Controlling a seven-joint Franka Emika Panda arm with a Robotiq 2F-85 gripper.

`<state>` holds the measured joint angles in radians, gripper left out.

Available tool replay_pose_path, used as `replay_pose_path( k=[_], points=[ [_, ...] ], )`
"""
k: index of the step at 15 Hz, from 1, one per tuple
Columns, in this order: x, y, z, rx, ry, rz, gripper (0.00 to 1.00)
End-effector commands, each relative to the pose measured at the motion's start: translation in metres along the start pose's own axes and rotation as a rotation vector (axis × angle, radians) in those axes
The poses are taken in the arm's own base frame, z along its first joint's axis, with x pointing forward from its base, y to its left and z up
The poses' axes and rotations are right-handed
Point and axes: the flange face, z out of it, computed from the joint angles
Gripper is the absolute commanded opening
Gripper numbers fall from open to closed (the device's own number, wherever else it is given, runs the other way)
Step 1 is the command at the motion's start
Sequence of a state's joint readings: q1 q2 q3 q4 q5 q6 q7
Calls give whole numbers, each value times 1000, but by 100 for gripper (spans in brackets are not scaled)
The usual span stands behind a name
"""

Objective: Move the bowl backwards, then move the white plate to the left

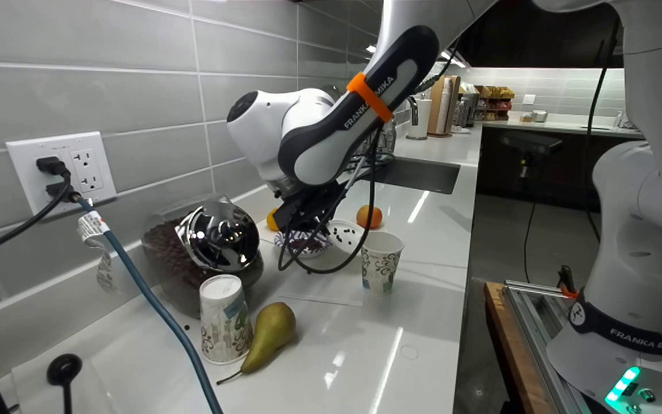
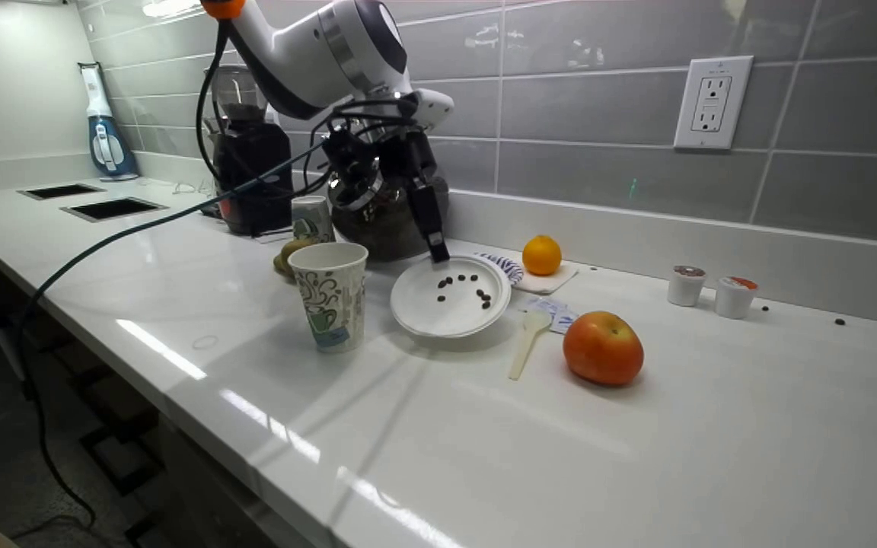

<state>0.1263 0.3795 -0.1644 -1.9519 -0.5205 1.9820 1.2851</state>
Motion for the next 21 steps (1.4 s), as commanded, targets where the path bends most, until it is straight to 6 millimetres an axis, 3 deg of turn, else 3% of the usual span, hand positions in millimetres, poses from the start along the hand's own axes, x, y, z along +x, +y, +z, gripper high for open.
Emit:
replay_pose_path(
  k=[1, 9, 19, 20, 21],
  points=[
    [-18, 8, -1, 57, 24, -4, 1],
    [-39, 18, 14, 75, 9, -8, 1],
    [-51, 37, 22, 57, -12, 7, 1],
    [-51, 38, 24, 54, -15, 8, 16],
    [-51, 39, 26, 51, -18, 10, 16]
  ],
)
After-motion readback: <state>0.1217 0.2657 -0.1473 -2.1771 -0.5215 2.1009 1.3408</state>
